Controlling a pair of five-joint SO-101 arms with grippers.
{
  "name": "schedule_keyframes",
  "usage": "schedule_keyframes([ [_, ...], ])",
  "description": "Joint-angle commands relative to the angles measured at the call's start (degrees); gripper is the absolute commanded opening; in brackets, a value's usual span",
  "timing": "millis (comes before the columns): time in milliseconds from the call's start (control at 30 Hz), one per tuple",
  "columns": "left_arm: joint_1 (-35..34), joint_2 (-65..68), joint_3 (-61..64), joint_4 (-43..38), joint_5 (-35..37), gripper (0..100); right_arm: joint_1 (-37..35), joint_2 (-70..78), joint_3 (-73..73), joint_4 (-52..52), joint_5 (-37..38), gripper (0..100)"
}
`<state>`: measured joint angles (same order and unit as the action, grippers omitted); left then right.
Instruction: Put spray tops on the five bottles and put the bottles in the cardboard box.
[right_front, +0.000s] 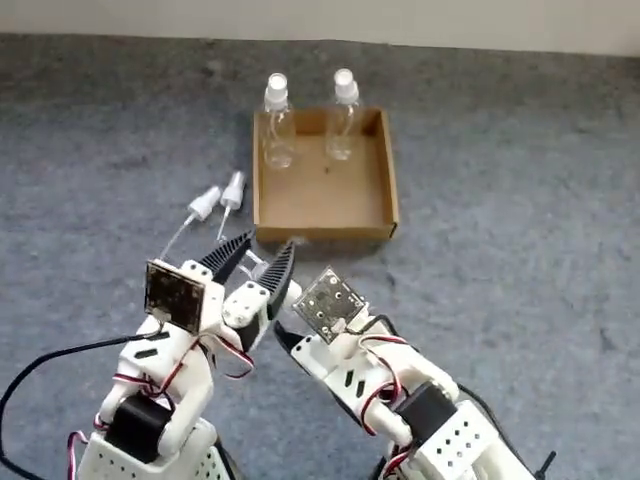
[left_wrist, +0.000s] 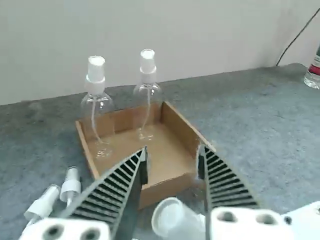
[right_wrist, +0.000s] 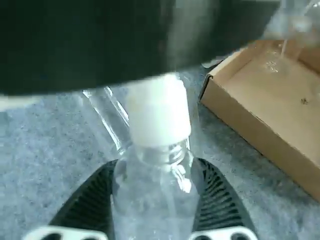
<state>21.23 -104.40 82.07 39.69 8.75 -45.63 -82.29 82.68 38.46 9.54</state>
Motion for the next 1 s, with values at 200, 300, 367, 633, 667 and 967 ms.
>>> schedule_keyframes([
  [200,5.41,-0.13,-0.4,0.35,-5.45,13,-0.4,-1.45,-2.68,0.13,0.88,0.3],
  [300,-0.66,-0.31,-3.12,0.35,-5.27,13,-0.31,-1.45,-2.68,-0.04,0.97,0.3],
  [367,-3.56,-0.4,-4.44,0.44,-5.1,13,-0.22,-1.45,-2.68,-0.13,0.97,0.3],
  [633,-7.16,-0.4,-8.48,4.57,-5.01,13,-0.13,-1.45,-2.68,-0.13,0.97,0.3],
  [667,-7.87,-0.4,-8.48,4.48,-5.01,13,-0.13,-1.45,-2.68,-0.13,0.97,0.3],
  [967,-10.77,-0.13,-4.88,4.4,-5.1,13,-0.13,-1.45,-2.68,-0.13,0.62,0.3],
])
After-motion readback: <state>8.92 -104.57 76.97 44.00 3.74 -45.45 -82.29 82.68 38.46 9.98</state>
